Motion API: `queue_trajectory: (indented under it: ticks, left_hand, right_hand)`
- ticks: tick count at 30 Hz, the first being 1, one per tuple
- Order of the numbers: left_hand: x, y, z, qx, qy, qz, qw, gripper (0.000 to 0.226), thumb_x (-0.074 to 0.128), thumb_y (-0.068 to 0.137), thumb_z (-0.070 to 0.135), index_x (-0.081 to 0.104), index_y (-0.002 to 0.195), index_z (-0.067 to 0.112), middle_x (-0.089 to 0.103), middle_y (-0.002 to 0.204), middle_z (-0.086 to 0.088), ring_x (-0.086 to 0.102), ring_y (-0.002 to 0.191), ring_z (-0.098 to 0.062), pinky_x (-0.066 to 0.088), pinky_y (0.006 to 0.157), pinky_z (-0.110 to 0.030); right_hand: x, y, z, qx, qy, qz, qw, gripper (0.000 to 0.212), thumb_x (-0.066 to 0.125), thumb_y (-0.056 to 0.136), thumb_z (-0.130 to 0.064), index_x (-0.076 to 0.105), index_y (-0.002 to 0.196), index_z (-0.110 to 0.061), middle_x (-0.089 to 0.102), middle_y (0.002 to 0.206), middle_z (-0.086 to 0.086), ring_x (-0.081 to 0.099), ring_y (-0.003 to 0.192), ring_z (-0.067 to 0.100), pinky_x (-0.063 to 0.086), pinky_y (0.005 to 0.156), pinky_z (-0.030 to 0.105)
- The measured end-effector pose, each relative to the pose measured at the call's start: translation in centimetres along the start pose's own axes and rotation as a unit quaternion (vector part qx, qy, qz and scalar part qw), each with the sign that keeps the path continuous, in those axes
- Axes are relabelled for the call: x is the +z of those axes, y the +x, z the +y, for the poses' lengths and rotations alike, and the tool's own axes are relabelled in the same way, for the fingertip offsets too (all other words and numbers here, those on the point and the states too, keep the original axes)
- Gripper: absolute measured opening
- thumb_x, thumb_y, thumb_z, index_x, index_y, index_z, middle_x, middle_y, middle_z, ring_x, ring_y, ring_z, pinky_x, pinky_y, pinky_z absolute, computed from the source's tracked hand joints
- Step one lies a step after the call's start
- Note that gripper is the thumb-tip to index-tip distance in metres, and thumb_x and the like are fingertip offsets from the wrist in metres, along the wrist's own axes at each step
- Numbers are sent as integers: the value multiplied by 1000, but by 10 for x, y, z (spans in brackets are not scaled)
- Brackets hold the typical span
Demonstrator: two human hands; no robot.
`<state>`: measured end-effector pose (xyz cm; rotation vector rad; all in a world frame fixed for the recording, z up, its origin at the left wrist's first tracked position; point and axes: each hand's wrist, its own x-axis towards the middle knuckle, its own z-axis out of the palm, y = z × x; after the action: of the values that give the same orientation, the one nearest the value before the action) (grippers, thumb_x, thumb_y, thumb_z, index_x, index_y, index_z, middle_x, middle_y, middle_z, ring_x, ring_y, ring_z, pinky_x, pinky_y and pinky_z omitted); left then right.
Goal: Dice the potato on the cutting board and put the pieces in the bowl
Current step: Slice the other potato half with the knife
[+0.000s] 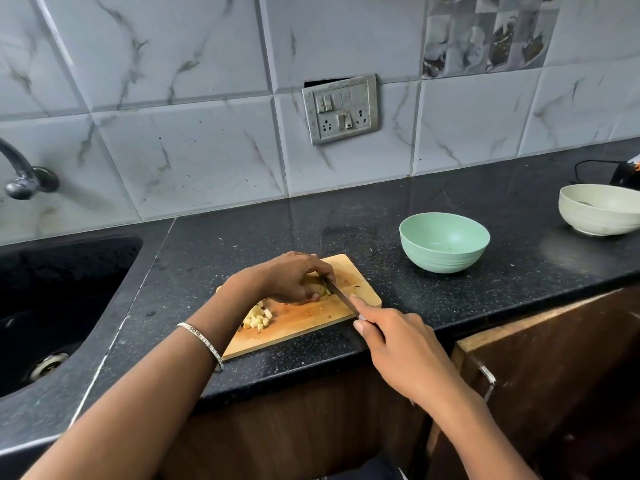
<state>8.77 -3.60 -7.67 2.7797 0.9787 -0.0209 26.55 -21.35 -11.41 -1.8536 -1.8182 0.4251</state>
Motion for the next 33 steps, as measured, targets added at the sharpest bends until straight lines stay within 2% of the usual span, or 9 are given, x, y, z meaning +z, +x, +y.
queue_trajectory:
  ticks: [4, 7, 9, 15, 18, 21, 24, 28, 33]
  left_hand:
    - [0, -2, 1, -8, -39, 19, 999, 33, 67, 87, 21, 62, 119, 29, 63, 120, 8, 54, 112, -15, 41, 103, -43]
    - [2, -5, 1, -27, -85, 30, 996, 37, 71, 87, 24, 59, 122, 26, 63, 121, 8, 55, 114, -15, 42, 103, -40]
    - [4, -7, 1, -45, -127, 36, 990, 45, 74, 85, 28, 55, 126, 25, 62, 123, 8, 56, 117, -14, 43, 104, -37]
    - [9, -5, 4, -70, -141, 60, 986, 48, 77, 82, 33, 56, 124, 24, 65, 122, 10, 59, 116, -9, 43, 107, -30]
    - [11, 0, 11, -71, -100, 77, 989, 46, 75, 83, 37, 61, 124, 22, 67, 120, 8, 61, 112, -9, 45, 104, -31]
    - [14, 4, 17, -70, -62, 96, 991, 31, 73, 85, 35, 68, 114, 27, 69, 112, 11, 61, 104, -8, 49, 97, -32]
    - [16, 4, 18, -74, -54, 113, 989, 19, 73, 84, 33, 70, 102, 31, 70, 102, 15, 62, 98, -6, 51, 90, -34]
    - [16, 2, 18, -80, -27, 131, 988, 21, 72, 83, 38, 69, 102, 29, 70, 103, 13, 61, 99, -9, 51, 87, -34]
    - [21, -3, 16, -89, -18, 169, 981, 30, 75, 80, 47, 65, 103, 31, 68, 106, 13, 61, 101, -11, 52, 86, -34]
  right_hand:
    - [-20, -4, 14, -6, 30, -1, 1000, 42, 42, 102, -49, 41, 143, -58, 67, 119, -23, 58, 119, 17, 49, 96, 41]
    - [-32, -4, 23, -9, 63, -9, 998, 39, 49, 102, -42, 50, 138, -57, 53, 58, -33, 50, 69, -2, 46, 76, 28]
    - [-39, -5, 26, -17, 74, -5, 997, 37, 51, 102, -39, 52, 134, -58, 50, 50, -31, 52, 59, 1, 47, 69, 31]
    - [-34, 3, 36, 20, 115, 32, 993, 37, 52, 102, -40, 55, 137, -52, 49, 66, -29, 56, 87, 6, 48, 83, 30]
    - [-21, 6, 33, 60, 109, 44, 991, 39, 48, 101, -47, 50, 139, -55, 63, 88, -17, 65, 101, 19, 53, 90, 39]
    - [-9, 5, 25, 81, 76, 47, 993, 40, 44, 102, -47, 47, 141, -54, 70, 105, -4, 67, 98, 21, 53, 86, 40]
    - [-3, 1, 13, 74, 41, 29, 996, 40, 40, 105, -41, 49, 144, -45, 70, 113, 2, 62, 109, 25, 51, 88, 39]
    - [-3, 1, 0, 50, 28, 12, 998, 42, 39, 108, -35, 45, 149, -40, 57, 143, -2, 50, 131, 26, 44, 100, 40]
    - [9, 10, -4, 48, 1, 7, 999, 46, 36, 107, -38, 36, 153, -42, 58, 142, 2, 50, 128, 29, 44, 98, 43]
